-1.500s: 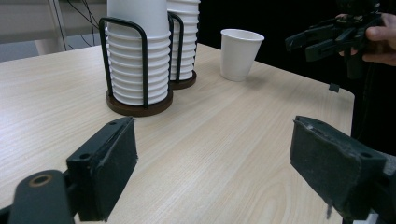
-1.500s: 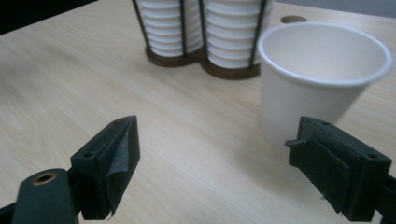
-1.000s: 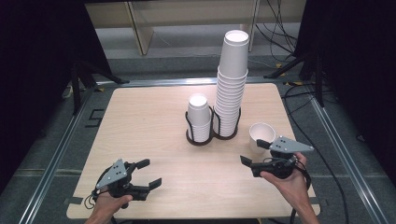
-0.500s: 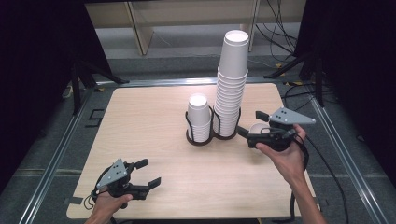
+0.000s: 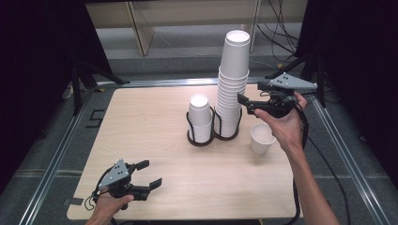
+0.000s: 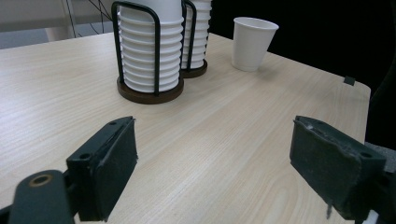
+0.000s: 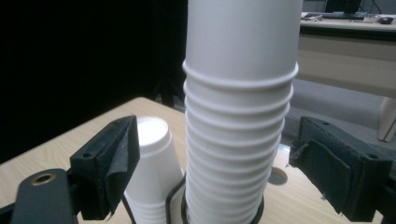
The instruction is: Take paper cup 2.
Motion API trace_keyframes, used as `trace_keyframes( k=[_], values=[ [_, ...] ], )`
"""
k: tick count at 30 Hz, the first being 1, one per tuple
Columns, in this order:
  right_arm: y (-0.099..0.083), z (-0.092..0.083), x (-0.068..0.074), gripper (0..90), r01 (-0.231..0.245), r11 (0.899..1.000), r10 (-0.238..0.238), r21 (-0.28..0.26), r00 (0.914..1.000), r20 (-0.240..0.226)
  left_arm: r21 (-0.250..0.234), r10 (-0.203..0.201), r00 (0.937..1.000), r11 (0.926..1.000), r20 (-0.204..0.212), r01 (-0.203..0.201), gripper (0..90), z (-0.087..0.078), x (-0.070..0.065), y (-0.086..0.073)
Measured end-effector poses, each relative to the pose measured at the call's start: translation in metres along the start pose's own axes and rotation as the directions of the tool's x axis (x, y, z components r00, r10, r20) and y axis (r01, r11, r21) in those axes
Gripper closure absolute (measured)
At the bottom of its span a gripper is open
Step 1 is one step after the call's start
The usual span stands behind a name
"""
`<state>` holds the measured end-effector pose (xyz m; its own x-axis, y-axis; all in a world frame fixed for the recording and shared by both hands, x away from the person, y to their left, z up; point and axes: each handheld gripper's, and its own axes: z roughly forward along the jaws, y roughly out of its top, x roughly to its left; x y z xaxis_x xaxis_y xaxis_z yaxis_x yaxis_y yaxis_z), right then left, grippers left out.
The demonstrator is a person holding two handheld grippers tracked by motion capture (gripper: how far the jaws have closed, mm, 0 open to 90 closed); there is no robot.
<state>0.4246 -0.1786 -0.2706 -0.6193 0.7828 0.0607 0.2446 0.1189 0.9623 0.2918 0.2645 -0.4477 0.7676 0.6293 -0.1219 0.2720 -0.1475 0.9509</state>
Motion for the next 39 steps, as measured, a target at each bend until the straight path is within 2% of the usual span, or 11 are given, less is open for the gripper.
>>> trace_keyframes(
  k=[5,6,9,10,11,16,18,27,30,32,39],
  values=[
    [0.018,0.006,-0.004,15.2,0.011,1.0,-0.011,-0.009,0.9999,0.012,-0.001,0.0,1.0,1.0,0.001,0.0,14.7,0.001,0.001,-0.001],
    [0.022,0.007,-0.004,15.2,-0.002,1.0,0.002,-0.007,1.0,0.004,-0.007,-0.003,1.0,1.0,0.005,0.003,14.7,0.001,0.001,-0.001],
    [0.034,0.008,-0.006,15.2,0.027,0.999,-0.027,-0.018,0.9996,0.011,0.0,-0.005,1.0,1.0,-0.002,0.005,14.7,0.001,0.001,-0.001],
    [0.038,0.009,-0.006,15.1,0.008,1.0,-0.008,-0.011,1.0,0.004,-0.01,-0.006,1.0,0.9999,0.004,0.006,14.7,0.002,0.002,-0.002],
    [0.041,0.01,-0.007,15.1,0.028,0.999,-0.027,-0.021,0.9995,0.014,-0.01,-0.006,1.0,0.9999,0.004,0.006,14.7,0.002,0.001,-0.002],
    [0.057,0.019,-0.01,15.1,0.026,1.0,-0.026,-0.018,0.9996,0.014,-0.003,-0.005,1.0,1.0,0.003,0.005,14.7,0.002,0.001,-0.002],
    [0.06,0.023,-0.011,15.2,0.023,1.0,-0.022,-0.013,0.9996,0.018,0.019,-0.001,1.0,0.9998,-0.009,0.001,14.7,0.0,0.001,-0.001],
    [0.079,0.042,-0.014,15.1,0.035,0.999,-0.035,-0.02,0.9992,0.019,0.017,-0.003,1.0,0.9999,-0.005,0.003,14.7,0.0,0.001,-0.001],
    [0.083,0.048,-0.013,15.1,0.011,1.0,-0.011,-0.024,0.9999,0.008,-0.01,-0.009,0.9999,0.9999,0.01,0.009,14.7,0.002,0.001,-0.002],
    [0.086,0.051,-0.013,15.1,0.036,0.999,-0.036,-0.016,0.9991,0.022,-0.009,-0.009,0.9999,0.9999,0.01,0.009,14.7,0.002,0.002,-0.002],
    [0.092,0.064,-0.013,15.1,0.029,0.999,-0.03,0.014,0.9992,0.025,-0.006,-0.008,0.9999,0.9999,0.009,0.008,14.7,0.001,0.001,-0.001]
  ],
)
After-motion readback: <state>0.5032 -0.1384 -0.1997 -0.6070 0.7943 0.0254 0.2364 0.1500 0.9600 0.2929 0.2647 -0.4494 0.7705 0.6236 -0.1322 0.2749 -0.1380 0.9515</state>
